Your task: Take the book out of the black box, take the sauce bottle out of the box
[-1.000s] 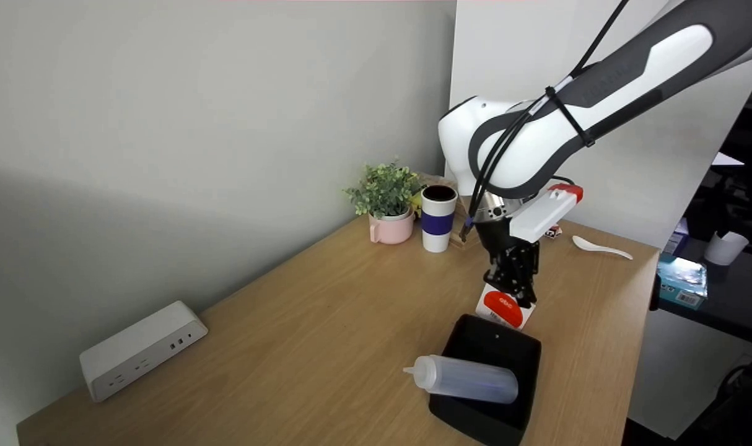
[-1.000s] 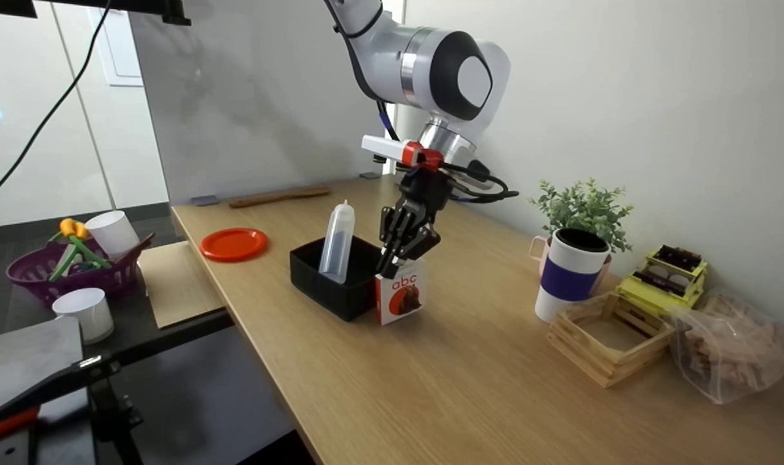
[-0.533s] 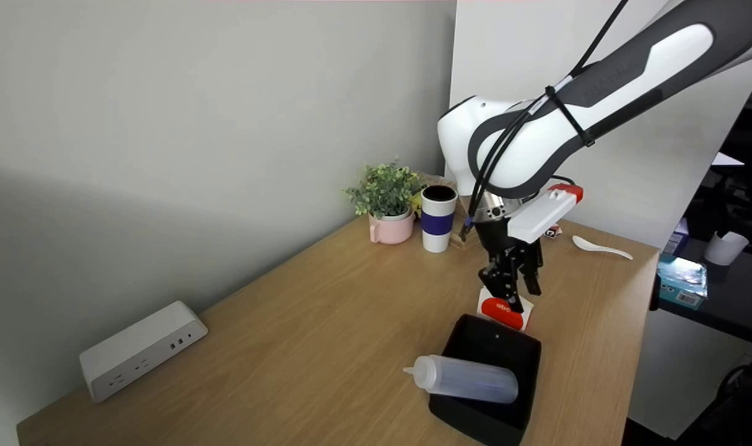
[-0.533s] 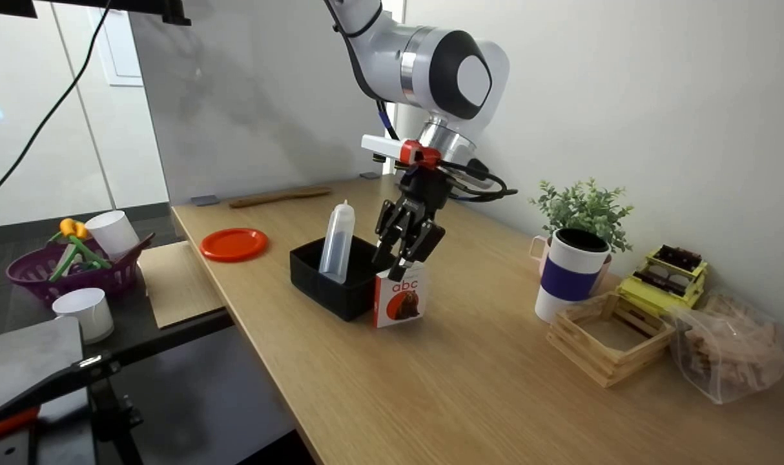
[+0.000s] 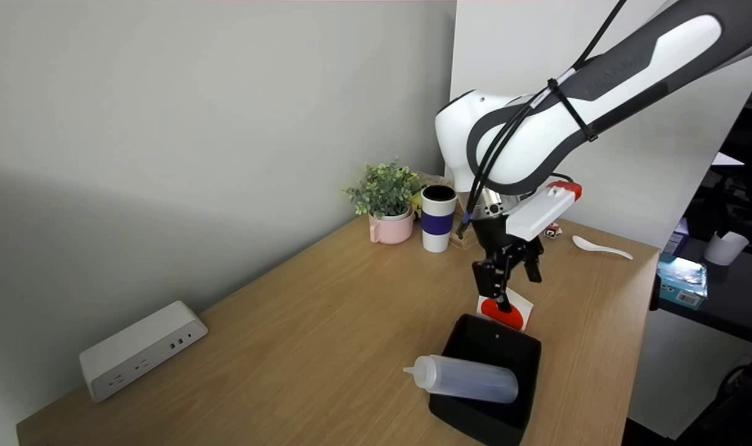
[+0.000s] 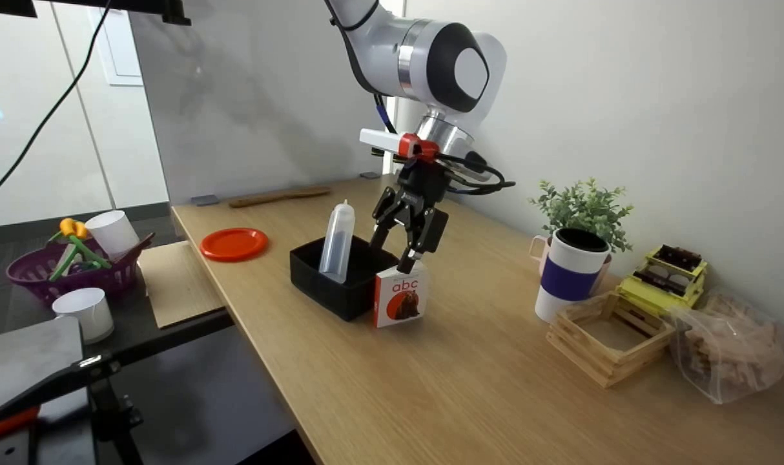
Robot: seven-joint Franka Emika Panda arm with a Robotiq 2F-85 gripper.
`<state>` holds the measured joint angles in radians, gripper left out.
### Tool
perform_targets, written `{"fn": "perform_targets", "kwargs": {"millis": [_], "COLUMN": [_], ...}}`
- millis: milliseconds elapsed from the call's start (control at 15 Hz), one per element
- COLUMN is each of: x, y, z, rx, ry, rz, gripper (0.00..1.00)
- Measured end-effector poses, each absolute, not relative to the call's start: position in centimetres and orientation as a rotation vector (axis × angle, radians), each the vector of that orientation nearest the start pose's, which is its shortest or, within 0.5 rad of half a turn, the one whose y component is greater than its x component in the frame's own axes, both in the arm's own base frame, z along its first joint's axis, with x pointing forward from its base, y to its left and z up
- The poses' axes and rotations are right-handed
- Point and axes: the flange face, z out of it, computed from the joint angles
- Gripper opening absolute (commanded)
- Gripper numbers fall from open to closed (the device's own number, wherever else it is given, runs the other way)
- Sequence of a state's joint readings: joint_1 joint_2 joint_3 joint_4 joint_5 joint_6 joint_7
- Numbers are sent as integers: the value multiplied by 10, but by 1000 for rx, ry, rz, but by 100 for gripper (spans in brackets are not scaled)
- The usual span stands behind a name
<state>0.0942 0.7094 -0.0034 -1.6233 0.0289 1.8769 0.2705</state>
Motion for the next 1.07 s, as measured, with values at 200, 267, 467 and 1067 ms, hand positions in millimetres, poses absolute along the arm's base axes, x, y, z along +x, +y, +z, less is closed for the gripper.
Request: {"fn": "perform_targets", "kwargs": {"millis": [200, 267, 467, 1067], "x": [633, 632, 630, 599], "y": [71, 76, 92, 130], "z": [191, 196, 210, 212], "rx": [-3113, -3114, -3108, -2923], "ry": [275, 254, 154, -448], "rz": [689, 679, 654, 902], "gripper": [100, 100, 100, 100]}}
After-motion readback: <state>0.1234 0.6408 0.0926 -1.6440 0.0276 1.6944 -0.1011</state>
